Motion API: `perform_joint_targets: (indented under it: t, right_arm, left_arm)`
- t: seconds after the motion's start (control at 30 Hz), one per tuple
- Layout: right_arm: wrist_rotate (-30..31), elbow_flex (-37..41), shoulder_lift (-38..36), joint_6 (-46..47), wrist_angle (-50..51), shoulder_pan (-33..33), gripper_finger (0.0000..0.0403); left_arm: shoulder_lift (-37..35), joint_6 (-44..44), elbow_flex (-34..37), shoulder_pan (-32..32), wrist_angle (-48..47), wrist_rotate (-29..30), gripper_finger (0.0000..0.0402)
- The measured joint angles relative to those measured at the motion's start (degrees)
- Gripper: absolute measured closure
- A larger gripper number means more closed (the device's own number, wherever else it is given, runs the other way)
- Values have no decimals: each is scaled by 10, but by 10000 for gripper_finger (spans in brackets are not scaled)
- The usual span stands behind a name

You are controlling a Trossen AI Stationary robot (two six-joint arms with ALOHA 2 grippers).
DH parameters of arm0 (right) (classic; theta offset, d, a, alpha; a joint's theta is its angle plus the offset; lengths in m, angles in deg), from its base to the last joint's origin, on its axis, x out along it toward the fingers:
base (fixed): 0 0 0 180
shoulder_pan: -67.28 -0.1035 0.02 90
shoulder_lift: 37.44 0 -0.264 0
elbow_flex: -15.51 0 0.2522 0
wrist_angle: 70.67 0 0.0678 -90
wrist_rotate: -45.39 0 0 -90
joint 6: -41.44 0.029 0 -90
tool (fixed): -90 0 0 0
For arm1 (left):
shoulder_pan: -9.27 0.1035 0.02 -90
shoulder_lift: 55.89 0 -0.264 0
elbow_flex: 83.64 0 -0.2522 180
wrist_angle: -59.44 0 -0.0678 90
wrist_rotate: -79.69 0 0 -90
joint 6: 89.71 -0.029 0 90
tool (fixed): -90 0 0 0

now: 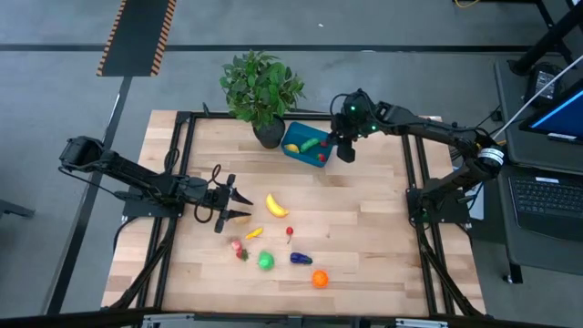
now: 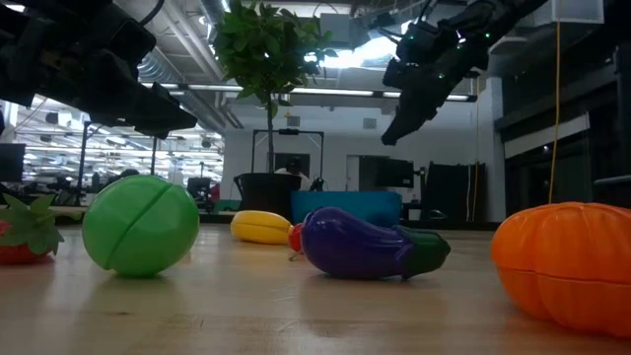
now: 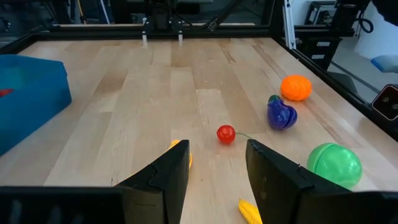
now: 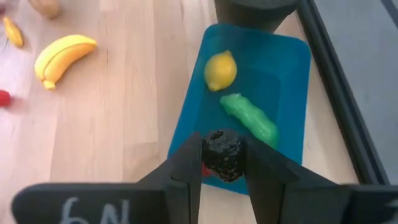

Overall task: Pick and placing Produce into tupperware
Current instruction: Put the black raspberry into the blue container

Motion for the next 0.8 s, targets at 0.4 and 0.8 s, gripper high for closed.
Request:
perform_joint_targets:
  t: [0.4,0.8]
  right_arm:
    - [-20,0,53,-11,-36,-2,307]
    - [-32,-19,172,-11,-98,-1,307]
  left_arm:
    - [0,0,0,0,1,0,250]
    - [0,2,0,0,1,0,250]
